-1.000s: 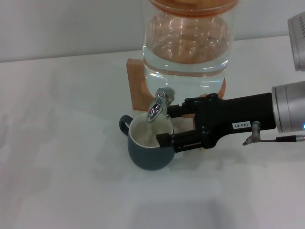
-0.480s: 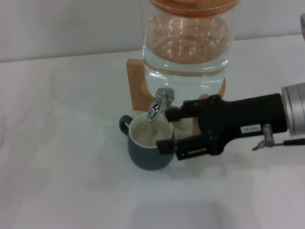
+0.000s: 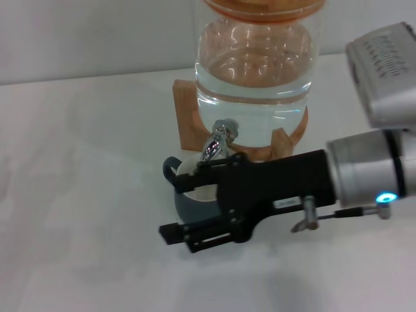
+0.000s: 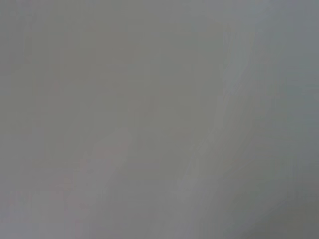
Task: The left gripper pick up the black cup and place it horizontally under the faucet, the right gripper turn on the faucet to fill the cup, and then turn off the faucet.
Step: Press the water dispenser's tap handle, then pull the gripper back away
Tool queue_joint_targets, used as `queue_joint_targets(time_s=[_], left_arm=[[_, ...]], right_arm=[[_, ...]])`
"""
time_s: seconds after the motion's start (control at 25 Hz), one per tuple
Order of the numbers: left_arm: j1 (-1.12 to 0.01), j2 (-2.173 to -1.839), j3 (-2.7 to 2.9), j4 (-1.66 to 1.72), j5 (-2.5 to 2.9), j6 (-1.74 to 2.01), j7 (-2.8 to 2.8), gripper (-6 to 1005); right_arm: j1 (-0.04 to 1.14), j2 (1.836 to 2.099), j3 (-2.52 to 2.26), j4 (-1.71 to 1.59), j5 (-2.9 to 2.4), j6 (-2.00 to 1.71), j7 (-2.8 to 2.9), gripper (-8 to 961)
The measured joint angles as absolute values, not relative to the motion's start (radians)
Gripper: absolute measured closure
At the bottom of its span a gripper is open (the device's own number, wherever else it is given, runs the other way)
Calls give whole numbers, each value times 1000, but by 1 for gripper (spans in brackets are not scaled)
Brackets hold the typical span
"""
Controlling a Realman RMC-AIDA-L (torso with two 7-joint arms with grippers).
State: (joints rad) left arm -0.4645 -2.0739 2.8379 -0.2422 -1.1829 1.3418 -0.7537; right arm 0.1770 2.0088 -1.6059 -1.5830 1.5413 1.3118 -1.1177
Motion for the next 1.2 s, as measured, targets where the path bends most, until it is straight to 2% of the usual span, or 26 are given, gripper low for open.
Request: queue_joint_targets(time_s=[0.32, 1.2], left_arm=[[-450, -2076, 2838, -242, -1184, 1351, -753, 443], [-446, -2075, 2838, -242, -1184, 1356, -752, 444]], right_arm=[[176, 2009, -1692, -1576, 1525, 1175, -1121, 158], [162, 2006, -1640, -1552, 1483, 1157, -1123, 158]])
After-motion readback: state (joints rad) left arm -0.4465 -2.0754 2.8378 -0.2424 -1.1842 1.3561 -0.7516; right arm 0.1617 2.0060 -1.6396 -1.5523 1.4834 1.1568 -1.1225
